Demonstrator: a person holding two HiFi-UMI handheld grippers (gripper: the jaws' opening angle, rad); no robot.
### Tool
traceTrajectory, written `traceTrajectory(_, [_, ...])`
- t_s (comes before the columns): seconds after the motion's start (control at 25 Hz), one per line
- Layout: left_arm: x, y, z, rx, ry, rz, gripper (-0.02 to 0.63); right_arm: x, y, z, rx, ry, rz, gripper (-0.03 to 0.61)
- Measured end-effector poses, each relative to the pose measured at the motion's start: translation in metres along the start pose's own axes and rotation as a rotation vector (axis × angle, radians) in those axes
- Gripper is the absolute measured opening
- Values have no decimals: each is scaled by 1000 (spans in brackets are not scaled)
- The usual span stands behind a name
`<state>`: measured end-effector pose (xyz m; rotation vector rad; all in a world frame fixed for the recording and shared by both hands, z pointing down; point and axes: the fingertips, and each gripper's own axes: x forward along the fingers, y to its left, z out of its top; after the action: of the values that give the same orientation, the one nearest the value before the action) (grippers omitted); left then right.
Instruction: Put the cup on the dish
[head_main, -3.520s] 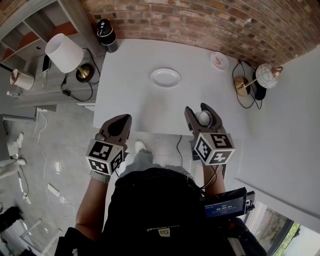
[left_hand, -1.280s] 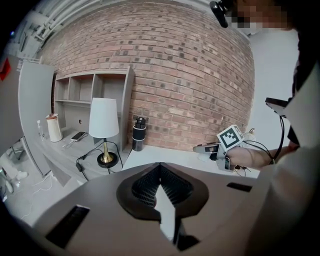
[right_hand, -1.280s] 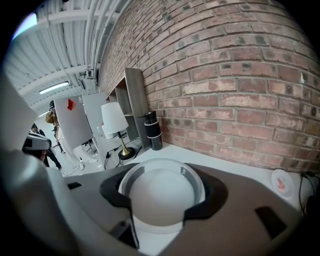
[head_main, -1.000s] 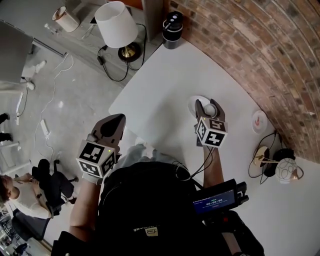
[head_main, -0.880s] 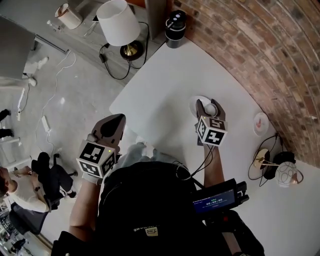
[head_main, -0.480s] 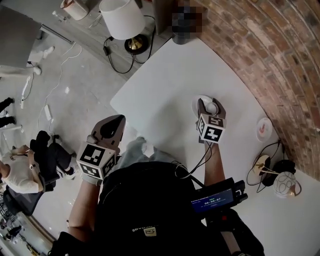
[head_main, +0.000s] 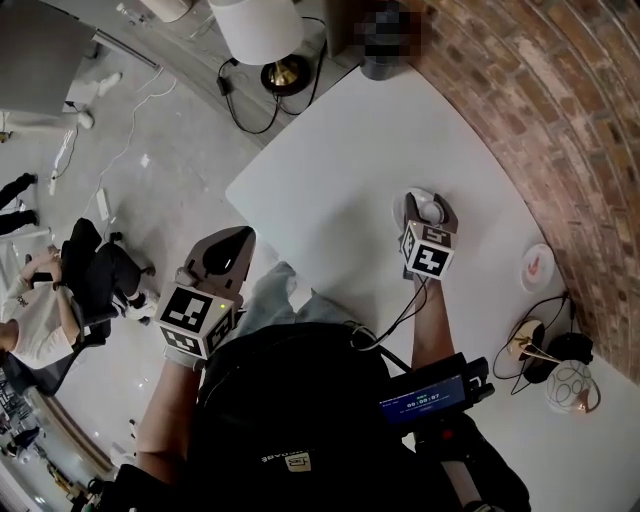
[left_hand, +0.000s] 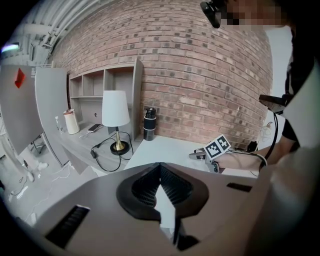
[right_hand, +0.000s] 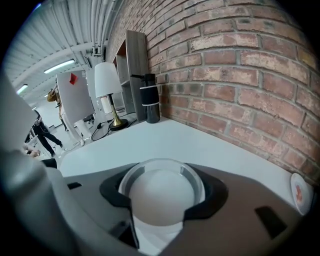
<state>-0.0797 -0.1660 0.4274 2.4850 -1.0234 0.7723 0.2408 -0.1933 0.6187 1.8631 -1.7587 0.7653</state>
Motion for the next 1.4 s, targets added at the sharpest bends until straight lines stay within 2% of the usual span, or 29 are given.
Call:
traceTrajectory(0.48, [-7,-5,-15,-24,48,28,5,14,-9,-9,13,9,-14,246])
traceTrajectory(1.4, [-15,-4,-27,-37,54,52,5,23,-10,-21,-1,-3,-45,247])
